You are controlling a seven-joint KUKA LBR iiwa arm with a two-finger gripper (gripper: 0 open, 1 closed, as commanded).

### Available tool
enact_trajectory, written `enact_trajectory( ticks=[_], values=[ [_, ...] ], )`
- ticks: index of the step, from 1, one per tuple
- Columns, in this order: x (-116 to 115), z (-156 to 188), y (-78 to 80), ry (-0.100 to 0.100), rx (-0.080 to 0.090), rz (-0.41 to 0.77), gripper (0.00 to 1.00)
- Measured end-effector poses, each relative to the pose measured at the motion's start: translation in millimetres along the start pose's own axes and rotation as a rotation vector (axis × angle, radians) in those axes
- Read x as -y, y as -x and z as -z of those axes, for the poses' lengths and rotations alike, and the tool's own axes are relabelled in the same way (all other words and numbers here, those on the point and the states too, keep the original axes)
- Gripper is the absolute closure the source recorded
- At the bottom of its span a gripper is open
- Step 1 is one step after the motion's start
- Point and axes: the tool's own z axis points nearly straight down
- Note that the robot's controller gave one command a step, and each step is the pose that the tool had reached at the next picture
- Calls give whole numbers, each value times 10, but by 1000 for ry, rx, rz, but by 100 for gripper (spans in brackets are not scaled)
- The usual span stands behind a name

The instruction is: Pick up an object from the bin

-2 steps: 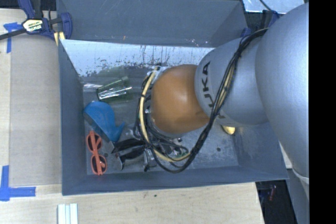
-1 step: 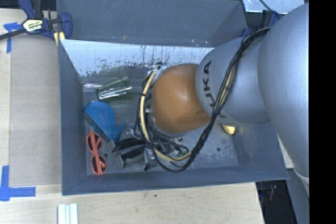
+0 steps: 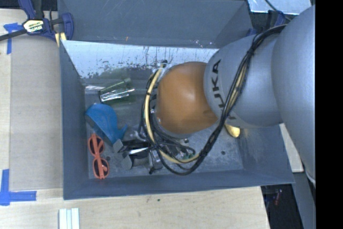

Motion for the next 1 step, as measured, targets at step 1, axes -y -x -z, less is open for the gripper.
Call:
enact_trajectory(
  ticks=[1],
  values=[
    [0, 292, -5, 0, -4, 0, 100]
  ],
)
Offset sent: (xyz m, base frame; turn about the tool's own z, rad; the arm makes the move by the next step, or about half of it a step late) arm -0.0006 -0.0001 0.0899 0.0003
